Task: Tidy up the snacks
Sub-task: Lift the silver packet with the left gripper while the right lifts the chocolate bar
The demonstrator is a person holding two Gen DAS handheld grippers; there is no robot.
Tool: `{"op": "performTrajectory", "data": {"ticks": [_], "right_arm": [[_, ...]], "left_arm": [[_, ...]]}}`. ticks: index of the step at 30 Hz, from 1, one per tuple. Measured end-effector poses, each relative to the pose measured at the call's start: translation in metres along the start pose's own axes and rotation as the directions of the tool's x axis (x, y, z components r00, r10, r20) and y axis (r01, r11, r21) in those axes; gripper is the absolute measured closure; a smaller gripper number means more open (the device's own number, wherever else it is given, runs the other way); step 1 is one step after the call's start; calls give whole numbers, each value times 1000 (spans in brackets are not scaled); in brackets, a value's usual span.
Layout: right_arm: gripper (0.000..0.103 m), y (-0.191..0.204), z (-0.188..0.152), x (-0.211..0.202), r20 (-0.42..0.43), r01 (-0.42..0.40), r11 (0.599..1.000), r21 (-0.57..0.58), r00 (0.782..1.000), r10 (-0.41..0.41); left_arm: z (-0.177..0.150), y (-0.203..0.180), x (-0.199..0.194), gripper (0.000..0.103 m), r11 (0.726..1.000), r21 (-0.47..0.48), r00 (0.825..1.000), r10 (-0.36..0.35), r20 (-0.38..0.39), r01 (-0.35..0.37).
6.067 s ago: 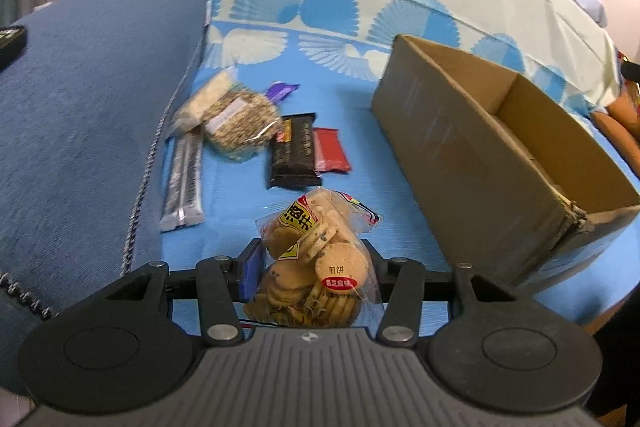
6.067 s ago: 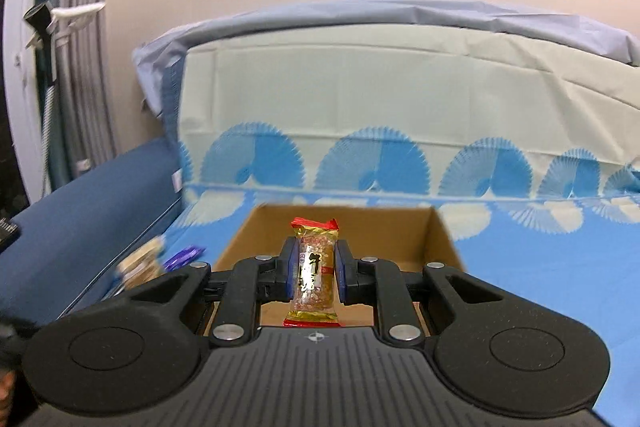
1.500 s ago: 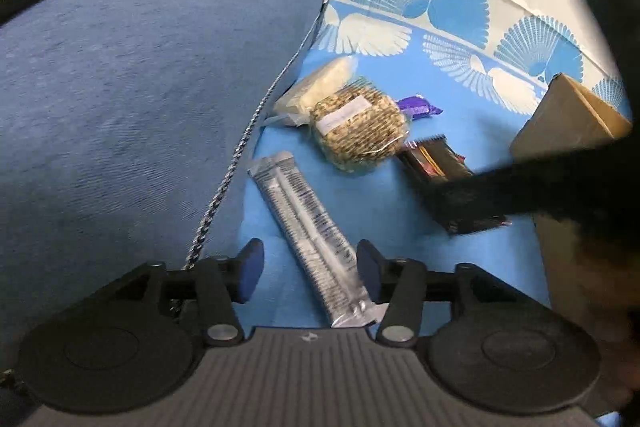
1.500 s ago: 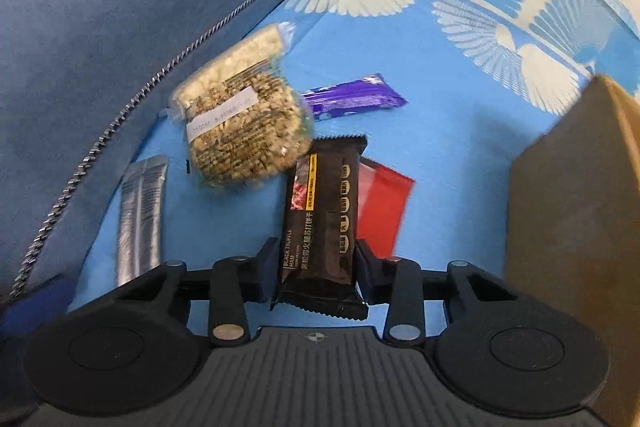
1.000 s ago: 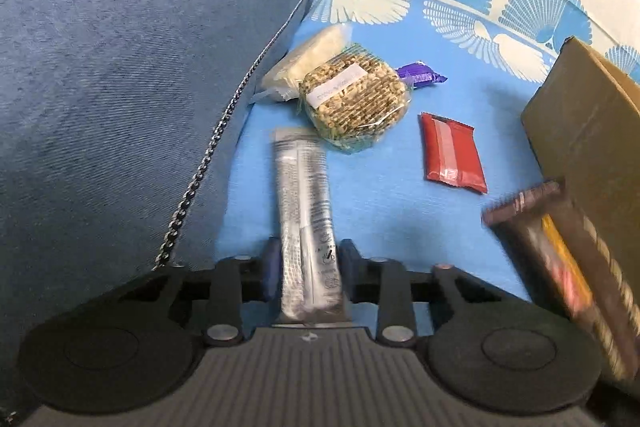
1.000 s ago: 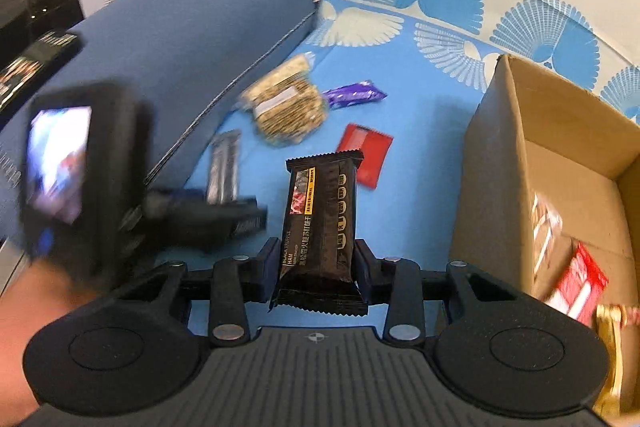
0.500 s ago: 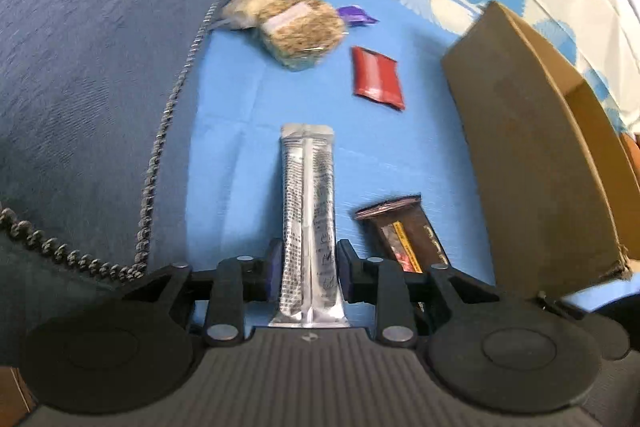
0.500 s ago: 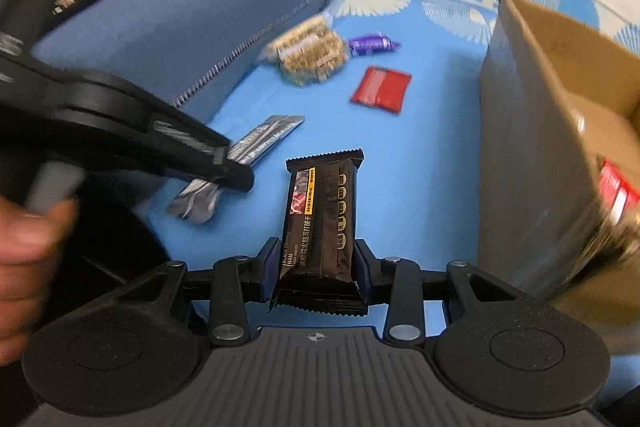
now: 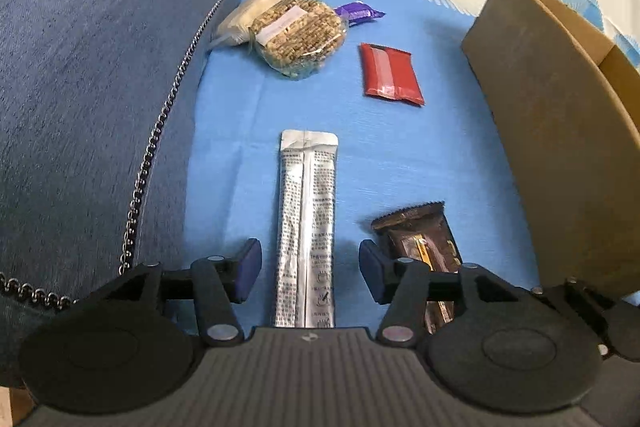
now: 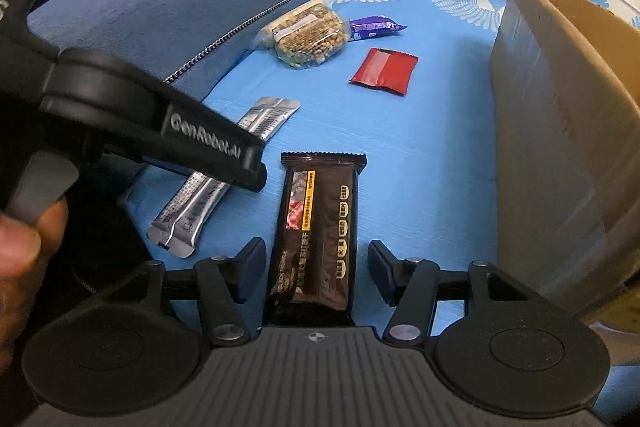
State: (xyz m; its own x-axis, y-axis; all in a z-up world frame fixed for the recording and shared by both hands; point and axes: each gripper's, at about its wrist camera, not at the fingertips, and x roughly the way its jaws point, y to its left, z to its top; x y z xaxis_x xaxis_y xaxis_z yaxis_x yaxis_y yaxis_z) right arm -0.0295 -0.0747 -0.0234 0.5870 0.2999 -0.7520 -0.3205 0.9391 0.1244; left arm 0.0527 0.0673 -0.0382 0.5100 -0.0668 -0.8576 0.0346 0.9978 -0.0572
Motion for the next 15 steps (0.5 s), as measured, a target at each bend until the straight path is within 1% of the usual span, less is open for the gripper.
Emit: {"op": "performTrajectory", "data": {"ticks": [3,4,5,6,8,9,10,13,15], "right_arm": [[45,0,1,3,10,12,1000,-16,1000,-12],[47,-1,1,4,11,12,1000,-16,1000,-12],[55,-1,1,3,14,15,1000,-17,1000,-15],[60,-1,0,2,17,18,1000,-23,1000,-18],[62,-1,-1,0,25,24,999,-41,999,-23],[62,-2,-2,-1,28,23,999,-35,999,-22],[62,-4,-3,-2,31,26,999,-27,999,-25],[62,-6,-2,-6,56,49,999,-18,997,-48],[62,-7,-2,-9,67,50,999,-6,997,-49]], "left_arm": [[3,-3,6,44,1000,4,1000,24,5,-24],[4,-6,8,44,999,15,999,37,8,-37],[4,-9,9,47,998,28,999,50,12,-51],[4,-12,10,51,997,44,998,59,19,-60],[3,-19,9,71,995,75,997,68,37,-71],[2,-21,8,72,993,87,996,72,46,-76],[1,-23,7,77,992,93,996,76,54,-81],[0,-18,0,78,995,66,995,66,72,-71],[0,-11,-4,78,998,33,997,42,60,-44]]}}
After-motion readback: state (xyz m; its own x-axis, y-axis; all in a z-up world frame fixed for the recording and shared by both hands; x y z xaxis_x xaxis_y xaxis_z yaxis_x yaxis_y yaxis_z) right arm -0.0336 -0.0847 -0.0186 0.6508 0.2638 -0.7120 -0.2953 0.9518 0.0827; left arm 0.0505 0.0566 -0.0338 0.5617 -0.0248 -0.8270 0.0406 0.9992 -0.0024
